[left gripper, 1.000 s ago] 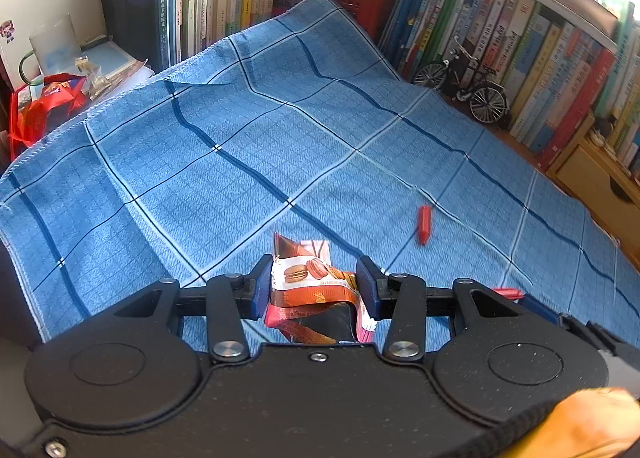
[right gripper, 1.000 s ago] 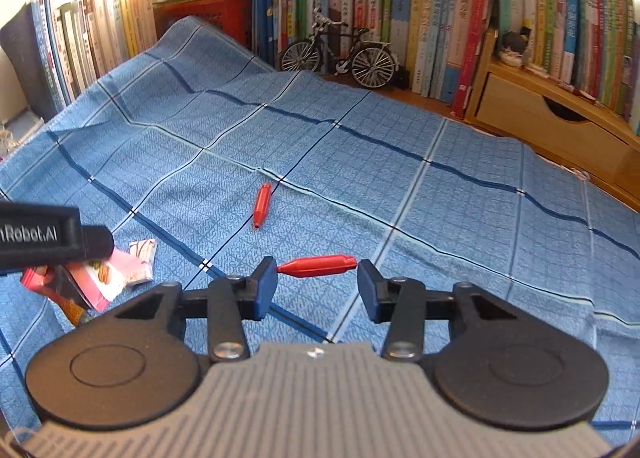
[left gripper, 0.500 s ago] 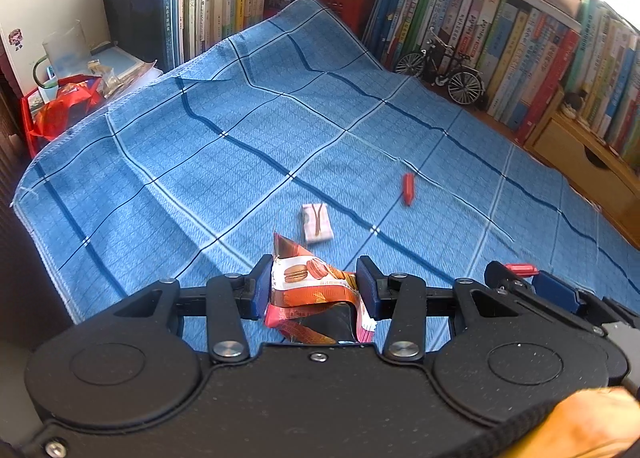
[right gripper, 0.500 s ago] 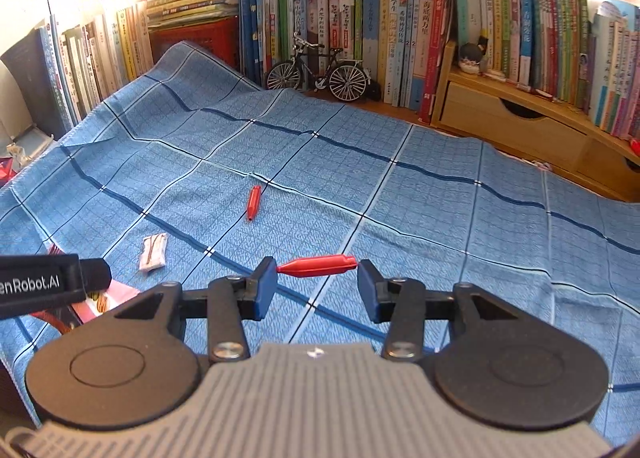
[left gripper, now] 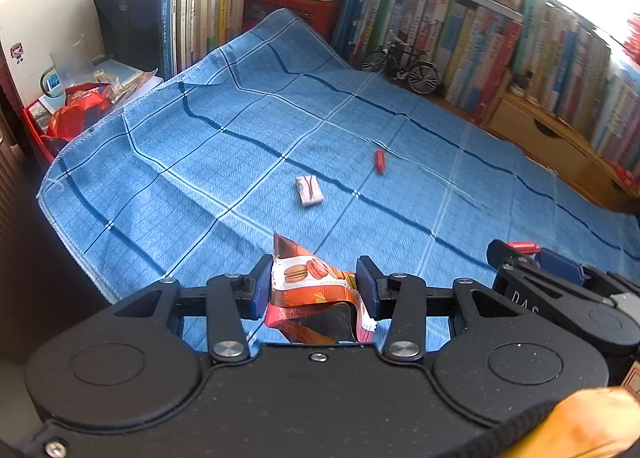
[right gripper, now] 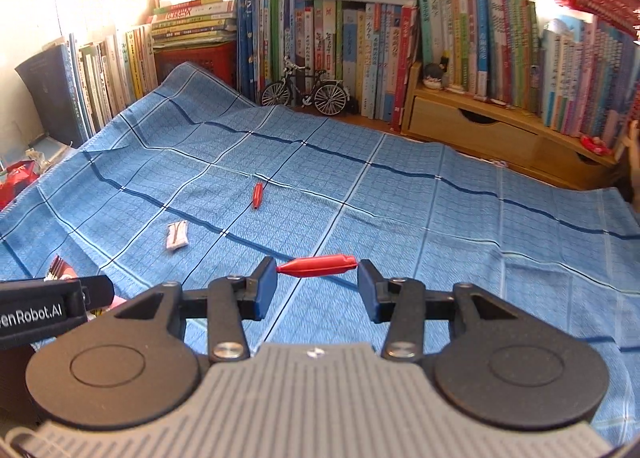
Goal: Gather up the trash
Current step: 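Carry the red stick and wrapper down over the black bin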
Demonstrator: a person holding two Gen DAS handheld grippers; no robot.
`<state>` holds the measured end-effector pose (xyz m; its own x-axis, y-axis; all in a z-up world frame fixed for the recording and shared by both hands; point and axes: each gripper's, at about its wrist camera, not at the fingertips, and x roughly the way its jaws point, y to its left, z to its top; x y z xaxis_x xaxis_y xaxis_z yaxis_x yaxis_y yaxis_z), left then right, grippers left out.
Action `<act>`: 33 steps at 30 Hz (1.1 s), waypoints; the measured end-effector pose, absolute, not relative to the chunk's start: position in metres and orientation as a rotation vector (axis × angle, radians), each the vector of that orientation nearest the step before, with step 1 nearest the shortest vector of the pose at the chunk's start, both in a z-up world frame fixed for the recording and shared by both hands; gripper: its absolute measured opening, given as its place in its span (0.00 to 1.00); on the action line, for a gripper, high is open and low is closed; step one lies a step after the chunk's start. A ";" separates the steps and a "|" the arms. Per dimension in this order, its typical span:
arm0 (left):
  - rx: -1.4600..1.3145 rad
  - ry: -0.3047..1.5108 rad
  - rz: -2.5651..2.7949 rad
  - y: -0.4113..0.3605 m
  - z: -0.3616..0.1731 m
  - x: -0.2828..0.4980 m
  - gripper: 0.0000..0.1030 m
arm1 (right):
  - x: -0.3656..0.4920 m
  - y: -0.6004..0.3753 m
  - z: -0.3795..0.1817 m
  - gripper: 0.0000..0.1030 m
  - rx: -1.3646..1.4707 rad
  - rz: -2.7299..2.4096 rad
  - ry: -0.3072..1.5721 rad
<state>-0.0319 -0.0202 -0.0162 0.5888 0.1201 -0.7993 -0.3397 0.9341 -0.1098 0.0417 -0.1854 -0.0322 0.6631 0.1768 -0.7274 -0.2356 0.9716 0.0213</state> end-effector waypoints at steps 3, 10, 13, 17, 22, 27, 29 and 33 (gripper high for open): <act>-0.260 0.901 0.249 -0.019 -0.011 -0.056 0.41 | 0.020 -0.186 -0.023 0.48 -0.067 0.217 0.810; -0.240 0.907 0.202 -0.012 -0.009 -0.117 0.41 | -0.039 -0.185 -0.010 0.48 -0.041 0.198 0.830; -0.230 0.915 0.186 -0.007 -0.012 -0.144 0.41 | -0.066 -0.182 -0.008 0.48 -0.045 0.200 0.839; -0.222 0.932 0.174 0.000 -0.020 -0.178 0.41 | -0.102 -0.174 -0.008 0.48 -0.060 0.217 0.852; -0.214 0.956 0.171 0.008 -0.031 -0.217 0.41 | -0.140 -0.164 -0.010 0.48 -0.058 0.241 0.880; -0.233 0.976 0.185 0.018 -0.040 -0.251 0.41 | -0.170 -0.153 -0.014 0.49 -0.071 0.289 0.895; -0.235 0.985 0.191 0.021 -0.043 -0.263 0.41 | -0.180 -0.149 -0.016 0.49 -0.081 0.308 0.900; -0.249 1.002 0.204 0.026 -0.050 -0.284 0.41 | -0.197 -0.144 -0.018 0.49 -0.094 0.342 0.912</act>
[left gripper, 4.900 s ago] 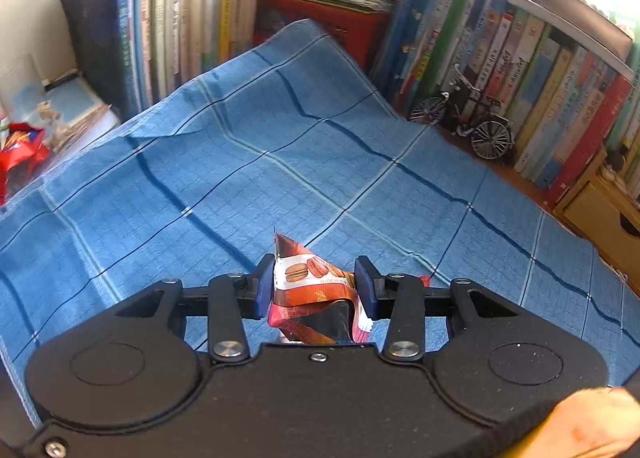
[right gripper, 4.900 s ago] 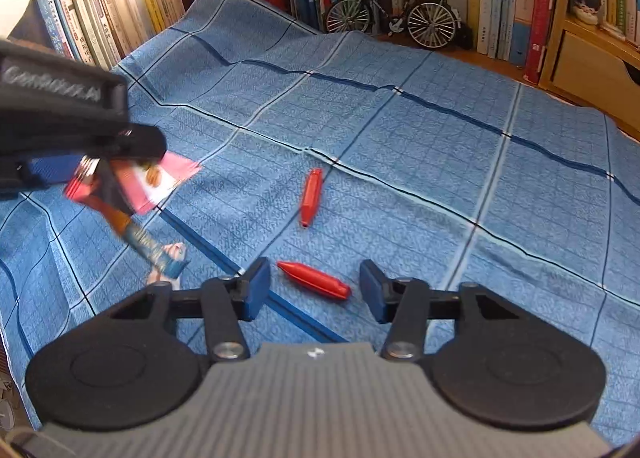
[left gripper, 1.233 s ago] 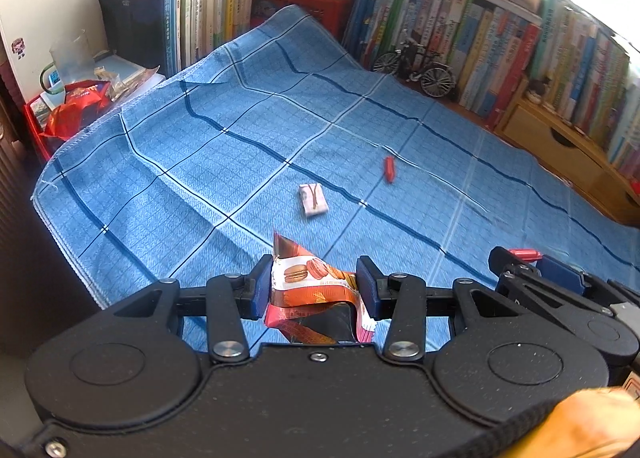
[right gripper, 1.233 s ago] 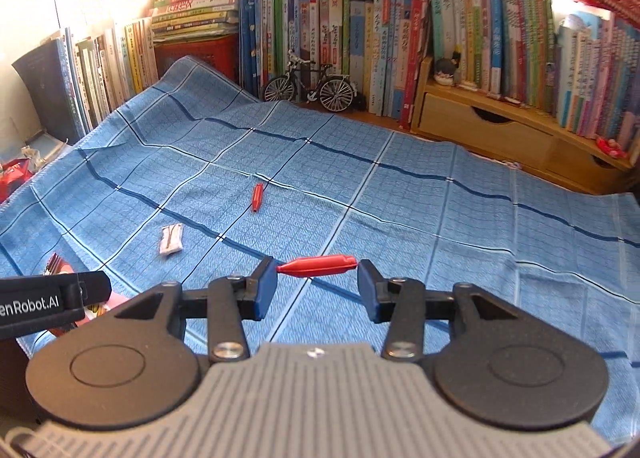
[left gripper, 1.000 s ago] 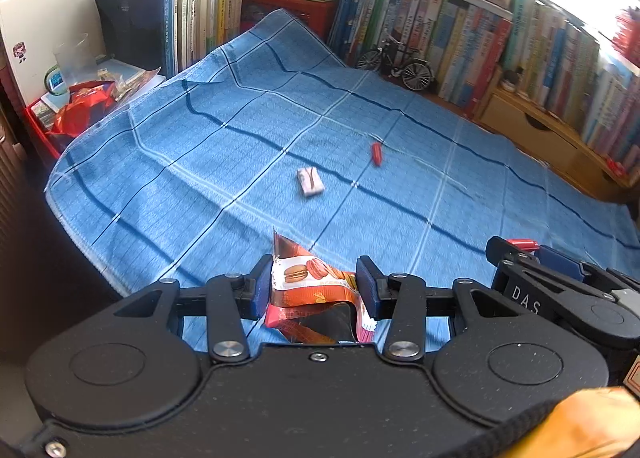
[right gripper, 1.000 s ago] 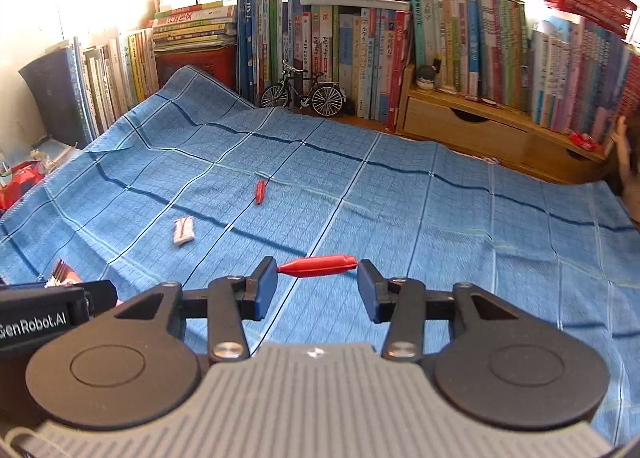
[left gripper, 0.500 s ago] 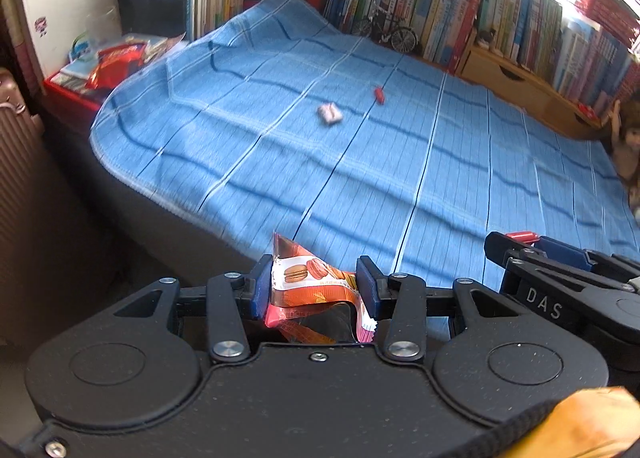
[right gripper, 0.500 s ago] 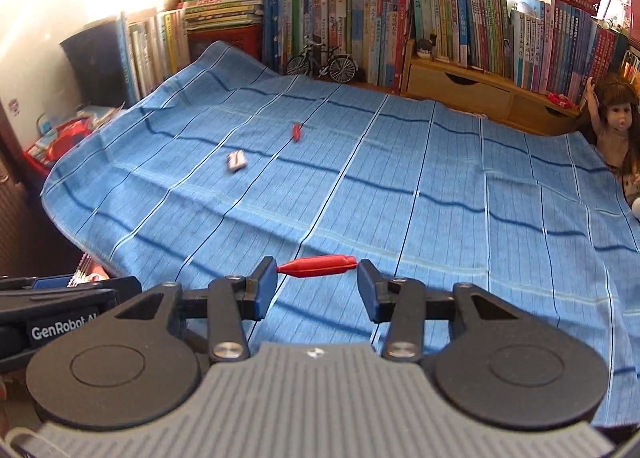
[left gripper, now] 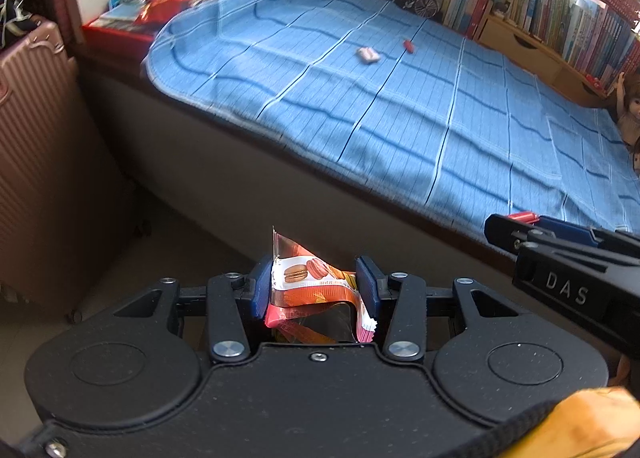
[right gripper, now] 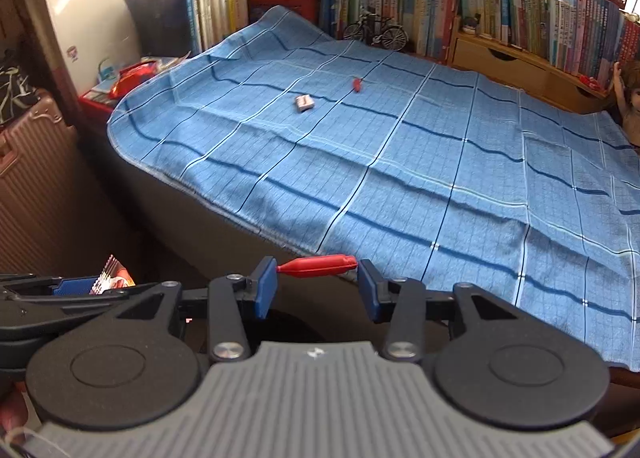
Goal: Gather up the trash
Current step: 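Carry the red stick and wrapper down over the black bin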
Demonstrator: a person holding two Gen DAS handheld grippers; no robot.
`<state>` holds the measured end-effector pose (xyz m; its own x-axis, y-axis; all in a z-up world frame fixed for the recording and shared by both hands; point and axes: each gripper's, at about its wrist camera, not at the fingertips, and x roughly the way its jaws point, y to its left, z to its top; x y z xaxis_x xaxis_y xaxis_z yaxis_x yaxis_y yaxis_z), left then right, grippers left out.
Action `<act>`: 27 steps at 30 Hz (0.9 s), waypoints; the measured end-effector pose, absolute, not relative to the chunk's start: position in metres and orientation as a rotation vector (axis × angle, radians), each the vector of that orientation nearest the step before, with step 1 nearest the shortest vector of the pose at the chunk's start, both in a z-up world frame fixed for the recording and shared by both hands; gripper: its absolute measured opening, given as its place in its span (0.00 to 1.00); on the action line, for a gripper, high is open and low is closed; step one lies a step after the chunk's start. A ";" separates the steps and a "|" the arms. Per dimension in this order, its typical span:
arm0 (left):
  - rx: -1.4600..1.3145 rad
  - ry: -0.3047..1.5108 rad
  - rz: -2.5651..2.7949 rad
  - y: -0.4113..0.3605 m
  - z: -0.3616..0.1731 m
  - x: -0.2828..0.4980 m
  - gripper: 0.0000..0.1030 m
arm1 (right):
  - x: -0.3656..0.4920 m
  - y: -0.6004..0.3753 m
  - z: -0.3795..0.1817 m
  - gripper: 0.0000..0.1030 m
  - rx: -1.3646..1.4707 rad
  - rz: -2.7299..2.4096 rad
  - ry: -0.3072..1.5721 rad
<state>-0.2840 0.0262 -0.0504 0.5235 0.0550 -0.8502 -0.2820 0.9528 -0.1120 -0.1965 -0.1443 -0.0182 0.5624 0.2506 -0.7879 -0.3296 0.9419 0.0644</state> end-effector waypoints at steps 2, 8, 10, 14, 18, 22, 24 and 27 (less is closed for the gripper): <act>-0.257 1.013 0.211 0.028 -0.055 -0.293 0.41 | -0.202 -0.143 -0.020 0.49 -0.094 0.355 0.920; -0.284 1.057 0.228 0.033 -0.074 -0.311 0.41 | -0.217 -0.140 -0.030 0.49 -0.102 0.374 0.957; -0.289 1.069 0.231 0.033 -0.078 -0.316 0.41 | -0.222 -0.142 -0.034 0.49 -0.103 0.380 0.966; -0.287 1.089 0.230 0.030 -0.085 -0.322 0.41 | -0.228 -0.146 -0.040 0.49 -0.103 0.387 0.987; -0.284 1.108 0.224 0.027 -0.092 -0.325 0.41 | -0.233 -0.147 -0.046 0.49 -0.106 0.400 1.004; -0.283 1.131 0.214 0.024 -0.099 -0.323 0.41 | -0.235 -0.147 -0.050 0.49 -0.110 0.422 1.017; -0.286 1.141 0.211 0.023 -0.102 -0.322 0.41 | -0.234 -0.147 -0.052 0.49 -0.100 0.434 1.027; -0.298 1.159 0.206 0.025 -0.107 -0.314 0.41 | -0.231 -0.147 -0.055 0.49 -0.090 0.451 1.037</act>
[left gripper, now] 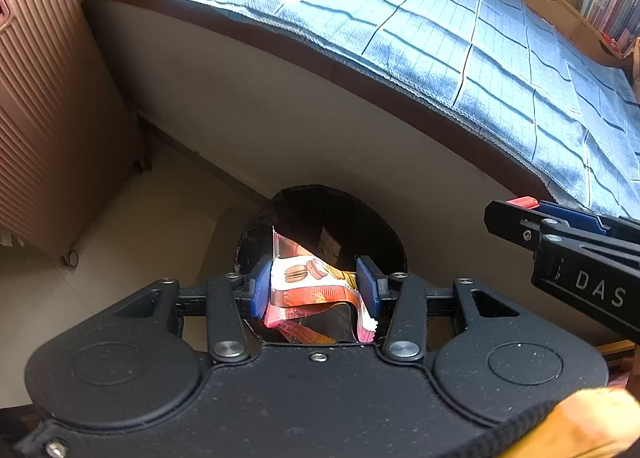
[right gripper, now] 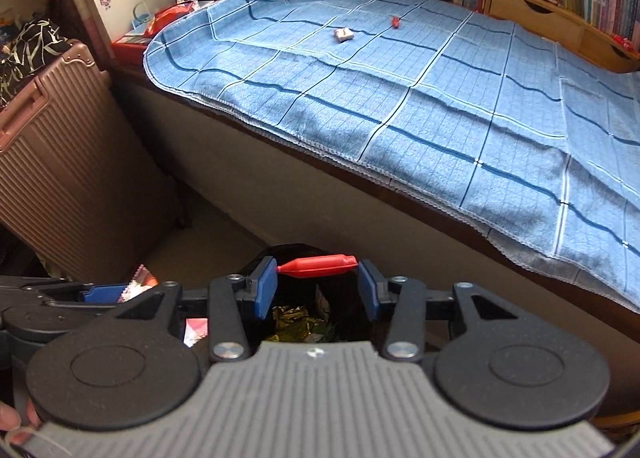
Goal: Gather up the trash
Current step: 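Carry the red stick and wrapper down over the black bin, then open both tools to drop the stick and wrapper into the bin, then raise both open tools back over the cloth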
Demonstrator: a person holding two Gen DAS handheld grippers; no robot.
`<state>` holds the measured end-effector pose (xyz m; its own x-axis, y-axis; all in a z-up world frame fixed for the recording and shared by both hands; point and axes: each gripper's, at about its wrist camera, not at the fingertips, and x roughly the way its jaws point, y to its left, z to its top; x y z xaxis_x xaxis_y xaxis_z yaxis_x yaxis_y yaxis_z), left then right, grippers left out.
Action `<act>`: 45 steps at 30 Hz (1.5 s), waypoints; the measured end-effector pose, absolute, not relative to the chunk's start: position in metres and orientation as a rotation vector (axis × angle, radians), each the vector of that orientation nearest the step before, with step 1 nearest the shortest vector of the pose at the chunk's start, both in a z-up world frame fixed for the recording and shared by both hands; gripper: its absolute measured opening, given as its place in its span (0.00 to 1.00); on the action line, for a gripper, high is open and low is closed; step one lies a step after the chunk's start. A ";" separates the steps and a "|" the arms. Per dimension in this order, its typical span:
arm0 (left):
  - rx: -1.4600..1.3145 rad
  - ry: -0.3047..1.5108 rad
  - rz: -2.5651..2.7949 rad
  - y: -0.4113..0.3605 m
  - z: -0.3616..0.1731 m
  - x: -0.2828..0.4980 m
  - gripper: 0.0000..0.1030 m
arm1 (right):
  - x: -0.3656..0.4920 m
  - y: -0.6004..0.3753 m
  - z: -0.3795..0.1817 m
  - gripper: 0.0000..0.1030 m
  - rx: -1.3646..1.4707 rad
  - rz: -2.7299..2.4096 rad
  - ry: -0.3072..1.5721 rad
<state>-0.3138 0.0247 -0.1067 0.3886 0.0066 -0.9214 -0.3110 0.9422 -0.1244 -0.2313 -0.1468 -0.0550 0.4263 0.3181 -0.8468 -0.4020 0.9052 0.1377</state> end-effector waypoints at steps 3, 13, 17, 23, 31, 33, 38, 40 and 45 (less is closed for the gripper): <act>-0.289 1.165 0.198 0.024 -0.109 -0.306 0.42 | -0.228 -0.145 -0.057 0.49 -0.091 0.464 1.043; -0.275 1.175 0.200 0.024 -0.112 -0.282 0.44 | -0.208 -0.140 -0.063 0.52 -0.091 0.486 1.057; -0.279 1.180 0.205 0.026 -0.114 -0.275 0.44 | -0.200 -0.139 -0.064 0.52 -0.086 0.496 1.061; -0.281 1.192 0.219 0.026 -0.118 -0.269 0.51 | -0.191 -0.138 -0.067 0.60 -0.081 0.500 1.065; -0.292 1.202 0.255 0.027 -0.122 -0.268 0.63 | -0.183 -0.141 -0.070 0.67 -0.063 0.498 1.072; -0.292 1.205 0.261 0.027 -0.123 -0.269 0.65 | -0.183 -0.141 -0.070 0.67 -0.063 0.496 1.073; -0.292 1.209 0.272 0.026 -0.124 -0.269 0.67 | -0.182 -0.145 -0.071 0.69 -0.062 0.495 1.073; -0.288 1.208 0.273 0.025 -0.123 -0.268 0.68 | -0.182 -0.146 -0.070 0.69 -0.060 0.496 1.071; -0.283 1.207 0.269 0.022 -0.122 -0.268 0.69 | -0.182 -0.148 -0.069 0.70 -0.052 0.492 1.065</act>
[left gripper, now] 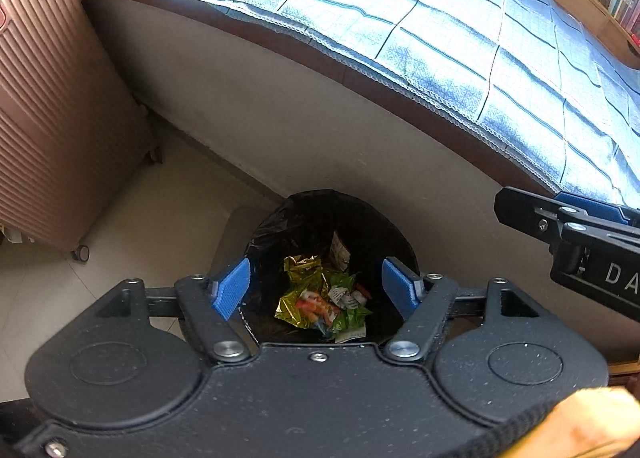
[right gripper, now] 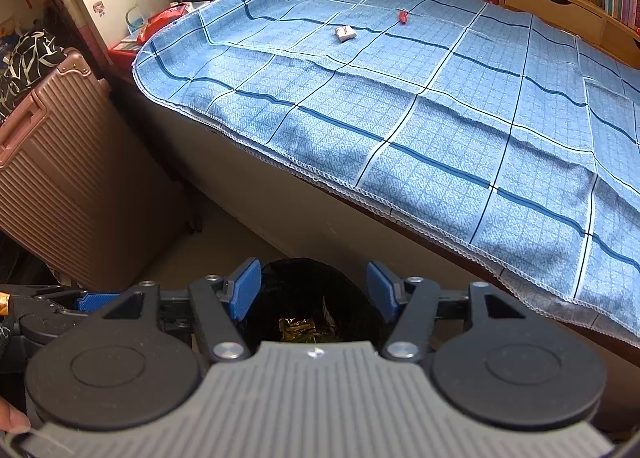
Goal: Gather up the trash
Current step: 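Raise both open tools back over the cloth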
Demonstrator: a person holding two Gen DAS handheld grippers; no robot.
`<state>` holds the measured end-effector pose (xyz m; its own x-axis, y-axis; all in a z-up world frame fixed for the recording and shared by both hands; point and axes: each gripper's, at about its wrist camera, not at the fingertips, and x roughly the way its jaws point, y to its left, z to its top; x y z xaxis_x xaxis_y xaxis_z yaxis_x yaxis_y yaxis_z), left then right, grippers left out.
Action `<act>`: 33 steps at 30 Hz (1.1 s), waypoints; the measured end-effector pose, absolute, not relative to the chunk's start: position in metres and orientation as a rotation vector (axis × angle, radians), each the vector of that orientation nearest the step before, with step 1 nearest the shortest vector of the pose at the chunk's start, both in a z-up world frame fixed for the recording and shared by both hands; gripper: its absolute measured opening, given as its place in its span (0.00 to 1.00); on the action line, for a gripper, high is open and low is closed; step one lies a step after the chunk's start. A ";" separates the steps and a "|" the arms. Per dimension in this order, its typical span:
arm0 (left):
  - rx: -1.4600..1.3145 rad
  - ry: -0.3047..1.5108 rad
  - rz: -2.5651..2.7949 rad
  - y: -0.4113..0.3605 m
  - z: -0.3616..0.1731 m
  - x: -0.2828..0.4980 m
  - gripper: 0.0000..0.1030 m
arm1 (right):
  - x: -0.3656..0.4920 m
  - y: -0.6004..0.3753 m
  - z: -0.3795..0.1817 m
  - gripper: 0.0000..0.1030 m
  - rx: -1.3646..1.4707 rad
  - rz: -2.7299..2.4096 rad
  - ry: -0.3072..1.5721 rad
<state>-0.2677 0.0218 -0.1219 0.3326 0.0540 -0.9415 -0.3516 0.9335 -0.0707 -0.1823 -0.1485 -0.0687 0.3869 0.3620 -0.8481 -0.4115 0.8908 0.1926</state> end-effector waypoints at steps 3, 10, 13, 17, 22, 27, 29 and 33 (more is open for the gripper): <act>-0.277 1.206 0.266 0.021 -0.121 -0.268 0.70 | -0.183 -0.149 -0.068 0.71 -0.047 0.488 1.061; -0.268 1.183 0.259 0.022 -0.112 -0.268 0.70 | -0.182 -0.154 -0.063 0.72 -0.029 0.473 1.054; -0.243 1.144 0.263 0.021 -0.099 -0.267 0.70 | -0.180 -0.157 -0.057 0.73 -0.019 0.465 1.042; -0.221 1.058 0.257 0.020 -0.074 -0.260 0.74 | -0.173 -0.161 -0.041 0.74 -0.003 0.461 1.003; -0.237 0.942 0.260 0.021 -0.041 -0.233 0.79 | -0.147 -0.170 -0.014 0.73 0.019 0.471 0.932; -0.248 0.864 0.253 0.018 -0.016 -0.183 0.81 | -0.100 -0.180 0.012 0.71 0.013 0.447 0.846; -0.248 0.848 0.262 0.017 -0.011 -0.156 0.81 | -0.075 -0.186 0.018 0.70 0.019 0.431 0.822; -0.273 0.813 0.268 0.015 -0.009 -0.100 0.76 | -0.020 -0.196 0.022 0.65 0.021 0.396 0.797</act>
<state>-0.0996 0.0146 -0.0091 0.6574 0.1298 -0.7423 -0.3375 0.9315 -0.1360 -0.0196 -0.1956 0.0218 0.6297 0.3531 -0.6920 -0.3376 0.9266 0.1656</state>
